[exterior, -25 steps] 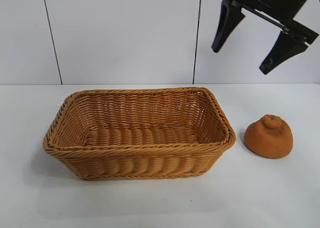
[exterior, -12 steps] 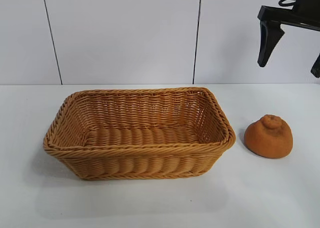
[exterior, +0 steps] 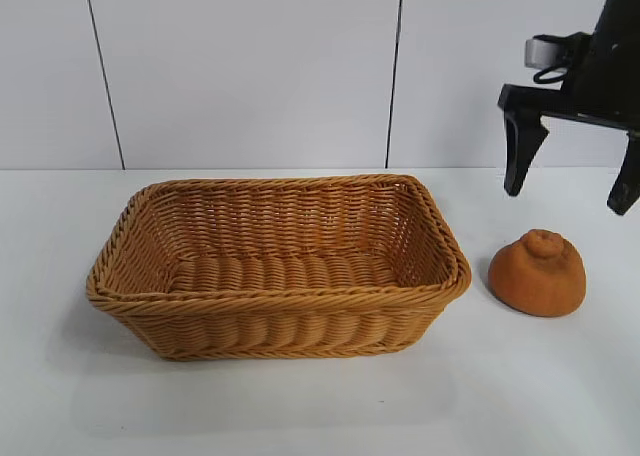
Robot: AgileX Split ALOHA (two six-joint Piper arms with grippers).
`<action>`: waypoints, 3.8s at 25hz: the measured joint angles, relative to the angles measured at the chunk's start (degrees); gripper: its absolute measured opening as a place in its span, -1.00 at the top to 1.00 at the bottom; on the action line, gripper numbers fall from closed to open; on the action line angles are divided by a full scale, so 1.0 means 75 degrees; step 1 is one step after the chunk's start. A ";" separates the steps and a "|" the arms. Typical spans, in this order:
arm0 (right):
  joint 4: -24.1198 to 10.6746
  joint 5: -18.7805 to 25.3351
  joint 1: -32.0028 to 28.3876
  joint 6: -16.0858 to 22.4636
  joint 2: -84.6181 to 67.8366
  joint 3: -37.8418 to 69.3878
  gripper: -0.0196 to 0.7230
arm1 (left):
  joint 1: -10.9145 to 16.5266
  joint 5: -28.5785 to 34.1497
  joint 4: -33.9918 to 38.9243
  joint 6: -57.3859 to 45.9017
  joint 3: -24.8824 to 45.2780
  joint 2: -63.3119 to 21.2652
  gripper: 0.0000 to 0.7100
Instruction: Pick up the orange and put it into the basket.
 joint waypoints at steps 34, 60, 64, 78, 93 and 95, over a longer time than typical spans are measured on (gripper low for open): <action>0.0209 -0.0083 0.0015 0.0022 -0.1388 0.0000 0.84 | 0.0000 0.0000 0.0000 -0.0007 0.0000 0.0000 -0.95; 0.0983 -0.2951 0.4004 0.0605 -0.0347 0.0000 0.84 | 0.0000 0.0003 0.0015 -0.0007 0.0000 0.0000 -0.95; 0.0925 -0.3353 0.4025 0.0605 0.0290 0.0000 0.84 | 0.0000 0.0003 0.0015 -0.0007 0.0000 0.0000 -0.95; 0.0703 -0.2781 0.4025 0.0626 0.0317 0.0000 -0.50 | 0.0000 0.0003 0.0015 -0.0007 0.0000 0.0000 -0.95; -0.0513 -0.0164 0.3735 0.0950 -0.0633 -0.1404 -0.58 | 0.0000 0.0003 0.0015 -0.0007 0.0000 0.0000 -0.95; -0.0716 -0.0148 0.3611 0.0961 -0.0643 -0.1720 -0.58 | 0.0000 0.0003 0.0015 -0.0007 0.0000 0.0000 -0.95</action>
